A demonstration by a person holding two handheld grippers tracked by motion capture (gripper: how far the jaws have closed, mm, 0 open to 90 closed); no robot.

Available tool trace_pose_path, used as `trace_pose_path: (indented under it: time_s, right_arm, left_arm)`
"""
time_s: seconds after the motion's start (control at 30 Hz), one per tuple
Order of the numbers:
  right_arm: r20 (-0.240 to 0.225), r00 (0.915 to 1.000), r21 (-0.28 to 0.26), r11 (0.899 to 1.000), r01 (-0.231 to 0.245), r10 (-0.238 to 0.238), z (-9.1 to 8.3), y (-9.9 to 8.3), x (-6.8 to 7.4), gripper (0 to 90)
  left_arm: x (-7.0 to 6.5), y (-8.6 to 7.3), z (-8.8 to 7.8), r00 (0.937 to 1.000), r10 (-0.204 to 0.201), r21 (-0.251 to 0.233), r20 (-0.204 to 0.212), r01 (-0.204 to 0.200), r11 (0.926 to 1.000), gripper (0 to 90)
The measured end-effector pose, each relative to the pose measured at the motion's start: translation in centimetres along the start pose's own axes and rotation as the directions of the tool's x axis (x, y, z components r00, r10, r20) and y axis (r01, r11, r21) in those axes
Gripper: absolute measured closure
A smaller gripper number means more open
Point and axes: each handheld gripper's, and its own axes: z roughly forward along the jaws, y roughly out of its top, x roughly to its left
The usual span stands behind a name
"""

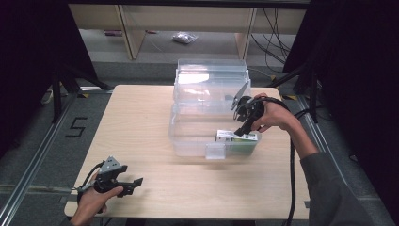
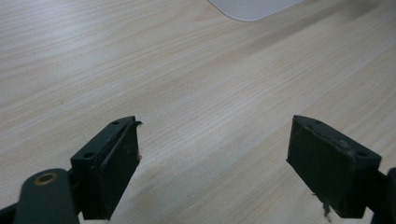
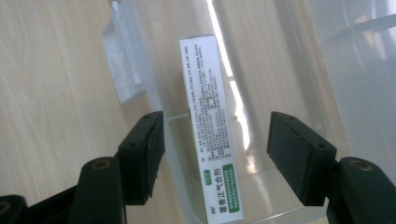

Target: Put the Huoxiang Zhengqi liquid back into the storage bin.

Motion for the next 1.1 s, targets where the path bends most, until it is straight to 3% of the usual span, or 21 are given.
trace_pose_path:
  time_s: [0.23,0.27,0.3,0.53,0.57,0.6,0.8,0.83,1.1]
  right_arm:
    - [0.011,0.9974,-0.013,0.997,-0.071,0.071,-0.1,-0.4,0.3,33.0]
    - [0.013,0.9950,-0.018,0.995,-0.098,0.099,0.0,-0.5,0.5,31.8]
    - [0.013,0.9962,-0.036,0.996,-0.086,0.086,0.0,-0.6,0.5,31.7]
    - [0.005,0.9926,-0.086,0.989,-0.120,0.121,0.0,-1.2,1.0,30.0]
    - [0.000,0.9896,-0.104,0.984,-0.143,0.144,0.0,-1.4,1.2,29.4]
    - [0.002,0.9913,-0.115,0.985,-0.130,0.131,0.0,-1.5,1.2,29.3]
    - [0.001,0.9866,-0.154,0.975,-0.161,0.163,0.0,-2.1,1.6,27.8]
    - [-0.001,0.9818,-0.171,0.967,-0.187,0.190,0.0,-2.4,1.9,27.6]
    - [-0.009,0.9781,-0.211,0.956,-0.205,0.208,0.0,-3.2,2.4,26.9]
  left_arm:
    - [0.0,0.0,0.0,1.0000,0.005,0.004,0.002,-0.005,1.0000,16.0]
    - [0.0,0.0,0.0,1.0000,0.005,0.005,0.003,-0.005,1.0000,16.1]
    - [0.0,0.0,0.0,1.0000,0.005,0.006,0.000,-0.005,1.0000,16.1]
    - [0.0,0.0,0.0,1.0000,0.005,0.005,0.002,-0.005,1.0000,16.0]
    - [0.0,0.0,0.0,1.0000,0.005,0.005,0.002,-0.005,1.0000,16.0]
    - [0.0,0.0,0.0,1.0000,0.005,0.006,0.002,-0.005,1.0000,16.0]
    - [0.0,0.0,0.0,1.0000,0.005,0.004,0.001,-0.005,1.0000,16.0]
    - [-0.1,-0.1,0.1,1.0000,0.003,-0.004,-0.004,-0.003,1.0000,16.0]
    - [-0.1,-0.1,0.1,1.0000,0.003,-0.007,-0.004,-0.003,1.0000,16.0]
